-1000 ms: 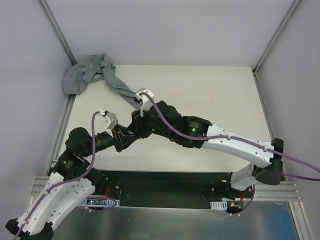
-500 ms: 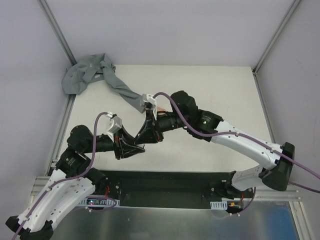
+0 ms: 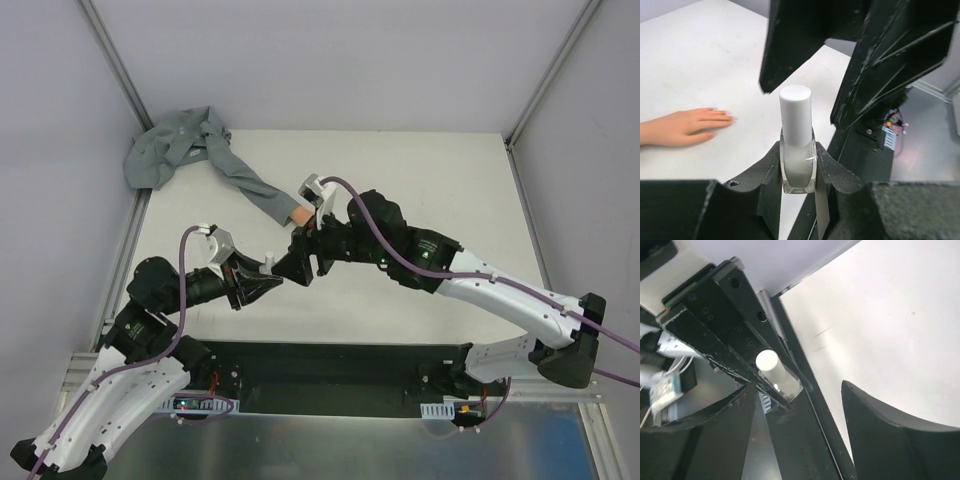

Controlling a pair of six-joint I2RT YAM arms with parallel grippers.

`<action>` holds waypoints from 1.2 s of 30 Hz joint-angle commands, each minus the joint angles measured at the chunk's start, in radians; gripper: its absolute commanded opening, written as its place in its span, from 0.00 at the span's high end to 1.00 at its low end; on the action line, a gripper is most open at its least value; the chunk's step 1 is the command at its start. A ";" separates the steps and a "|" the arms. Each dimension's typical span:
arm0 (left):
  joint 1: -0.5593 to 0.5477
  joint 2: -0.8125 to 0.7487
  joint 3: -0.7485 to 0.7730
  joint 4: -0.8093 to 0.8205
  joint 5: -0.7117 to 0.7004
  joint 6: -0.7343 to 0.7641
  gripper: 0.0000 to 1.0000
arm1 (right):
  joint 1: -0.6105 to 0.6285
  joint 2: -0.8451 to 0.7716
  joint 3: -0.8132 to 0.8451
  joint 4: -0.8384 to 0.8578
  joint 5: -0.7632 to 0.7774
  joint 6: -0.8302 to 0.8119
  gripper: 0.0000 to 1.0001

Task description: Paint the nails

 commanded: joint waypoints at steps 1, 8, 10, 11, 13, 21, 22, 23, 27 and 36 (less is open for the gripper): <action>-0.006 -0.027 0.021 -0.003 -0.159 0.055 1.00 | 0.045 -0.013 0.098 -0.128 0.356 0.097 0.27; -0.006 -0.034 0.007 -0.004 -0.179 0.047 1.00 | 0.118 0.079 0.204 -0.163 0.451 0.077 0.27; -0.006 -0.030 0.010 -0.004 -0.176 0.045 1.00 | 0.128 0.099 0.232 -0.160 0.456 0.067 0.30; -0.006 -0.025 0.012 -0.004 -0.176 0.044 1.00 | 0.136 0.110 0.244 -0.160 0.454 0.064 0.31; -0.006 -0.021 0.015 -0.003 -0.176 0.041 1.00 | 0.144 0.142 0.270 -0.159 0.453 0.062 0.38; -0.006 0.001 0.032 -0.003 -0.133 0.024 1.00 | 0.161 0.220 0.311 -0.160 0.421 0.024 0.80; -0.006 0.002 0.036 -0.003 -0.113 0.027 1.00 | 0.158 0.207 0.305 -0.157 0.405 -0.004 0.99; -0.006 0.005 0.036 -0.004 -0.043 0.041 1.00 | 0.151 0.194 0.283 -0.151 0.381 -0.036 0.99; -0.006 0.009 0.049 -0.001 0.287 0.079 1.00 | 0.015 0.122 0.129 0.002 -0.539 -0.235 0.99; -0.006 -0.005 0.045 0.030 0.283 0.053 1.00 | -0.024 0.062 0.006 0.087 -0.534 -0.170 1.00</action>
